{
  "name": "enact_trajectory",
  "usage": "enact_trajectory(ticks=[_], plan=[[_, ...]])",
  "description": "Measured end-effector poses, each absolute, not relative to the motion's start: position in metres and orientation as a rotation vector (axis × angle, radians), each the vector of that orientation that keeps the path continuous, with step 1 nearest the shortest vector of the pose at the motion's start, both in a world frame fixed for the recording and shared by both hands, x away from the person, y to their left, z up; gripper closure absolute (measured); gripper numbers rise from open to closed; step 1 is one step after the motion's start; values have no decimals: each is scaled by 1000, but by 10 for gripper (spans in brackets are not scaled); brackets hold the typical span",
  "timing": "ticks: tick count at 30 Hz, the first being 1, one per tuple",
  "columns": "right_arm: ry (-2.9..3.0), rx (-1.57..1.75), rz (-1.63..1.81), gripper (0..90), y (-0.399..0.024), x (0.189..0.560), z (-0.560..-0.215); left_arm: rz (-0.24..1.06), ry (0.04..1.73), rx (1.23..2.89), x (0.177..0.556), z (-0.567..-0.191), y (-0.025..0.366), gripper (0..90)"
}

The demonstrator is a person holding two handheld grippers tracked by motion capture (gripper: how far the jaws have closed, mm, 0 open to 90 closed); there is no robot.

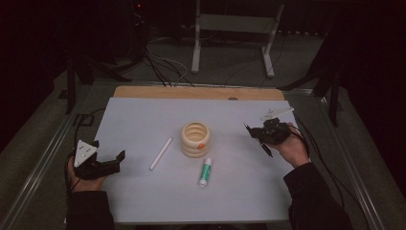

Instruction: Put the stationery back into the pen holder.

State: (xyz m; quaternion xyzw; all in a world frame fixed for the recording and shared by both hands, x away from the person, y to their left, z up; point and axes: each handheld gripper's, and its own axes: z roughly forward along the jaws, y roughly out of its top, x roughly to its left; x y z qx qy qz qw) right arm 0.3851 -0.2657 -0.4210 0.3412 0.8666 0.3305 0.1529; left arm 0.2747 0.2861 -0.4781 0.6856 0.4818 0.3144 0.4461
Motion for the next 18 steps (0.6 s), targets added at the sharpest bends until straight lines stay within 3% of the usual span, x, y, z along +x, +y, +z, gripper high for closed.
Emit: enact_trajectory(ticks=[18], plan=[[2392,974,1096,803,-242,392,-400,779,1192,1699,274,-478,287,1]])
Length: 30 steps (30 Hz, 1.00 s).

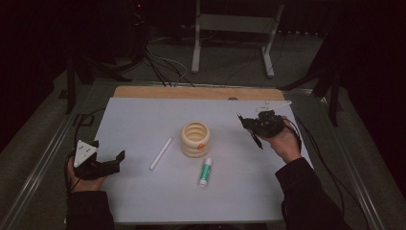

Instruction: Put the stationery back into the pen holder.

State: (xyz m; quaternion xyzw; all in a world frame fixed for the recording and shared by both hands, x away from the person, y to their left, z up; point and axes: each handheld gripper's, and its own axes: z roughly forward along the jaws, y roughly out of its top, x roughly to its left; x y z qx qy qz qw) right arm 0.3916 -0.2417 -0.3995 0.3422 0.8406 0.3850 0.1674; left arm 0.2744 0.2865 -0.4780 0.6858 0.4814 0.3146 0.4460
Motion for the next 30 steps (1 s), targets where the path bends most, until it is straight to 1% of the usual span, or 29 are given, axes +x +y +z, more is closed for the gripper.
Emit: enact_trajectory(ticks=[30], plan=[[2328,922,1250,803,-194,407,-376,774,1177,1683,274,-477,288,0]])
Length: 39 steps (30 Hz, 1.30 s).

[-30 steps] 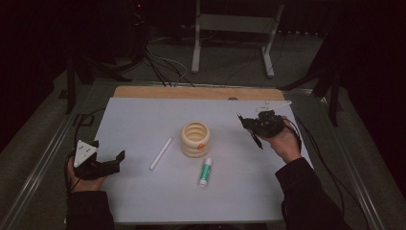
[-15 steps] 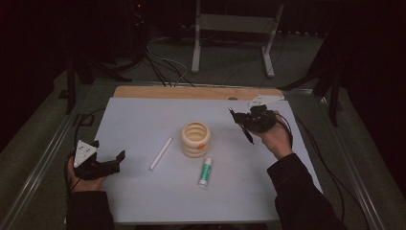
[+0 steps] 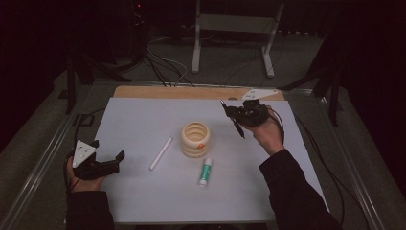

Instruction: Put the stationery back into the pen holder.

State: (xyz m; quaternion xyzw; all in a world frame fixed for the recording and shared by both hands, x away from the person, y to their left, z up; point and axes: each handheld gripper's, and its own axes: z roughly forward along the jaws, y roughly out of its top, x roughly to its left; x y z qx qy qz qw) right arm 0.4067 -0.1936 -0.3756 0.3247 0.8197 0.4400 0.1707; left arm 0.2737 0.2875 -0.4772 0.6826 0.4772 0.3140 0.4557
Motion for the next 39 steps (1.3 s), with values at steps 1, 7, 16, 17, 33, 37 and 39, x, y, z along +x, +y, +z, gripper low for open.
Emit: enact_trajectory(ticks=[1,7,16,17,33,37,39], plan=[[2324,920,1253,803,-193,408,-375,776,1176,1684,274,-477,287,1],[2297,917,1287,802,-185,412,-369,778,1157,1689,274,-476,286,0],[2281,896,1318,802,-168,418,-362,790,1136,1690,273,-476,286,1],[2278,895,1321,802,-166,419,-361,793,1133,1688,273,-476,286,1],[2255,878,1395,802,-142,424,-360,775,1111,1709,274,-477,284,1],[2253,872,1419,802,-135,424,-359,768,1117,1712,274,-476,284,1],[2256,866,1431,802,-130,425,-359,765,1115,1714,275,-476,284,1]])
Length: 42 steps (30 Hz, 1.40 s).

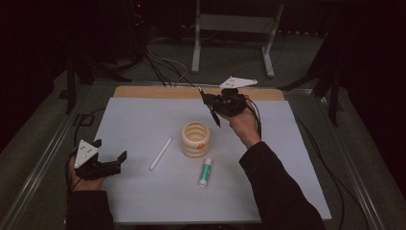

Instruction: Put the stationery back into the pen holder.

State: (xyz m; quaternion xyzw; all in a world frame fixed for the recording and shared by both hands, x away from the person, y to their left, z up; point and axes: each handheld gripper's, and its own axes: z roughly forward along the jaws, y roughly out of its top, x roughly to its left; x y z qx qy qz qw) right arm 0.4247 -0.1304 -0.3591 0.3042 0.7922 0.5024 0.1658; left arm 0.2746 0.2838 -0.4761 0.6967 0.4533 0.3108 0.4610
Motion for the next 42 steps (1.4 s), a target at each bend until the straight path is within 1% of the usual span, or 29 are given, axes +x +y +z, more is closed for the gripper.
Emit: enact_trajectory(ticks=[9,25,42], plan=[[2258,865,1454,802,-116,424,-362,757,1109,1715,275,-474,285,1],[2271,852,1467,802,-86,419,-380,751,1122,1715,275,-475,285,1],[2291,892,1446,800,-80,416,-407,760,1129,1715,275,-475,285,1]])
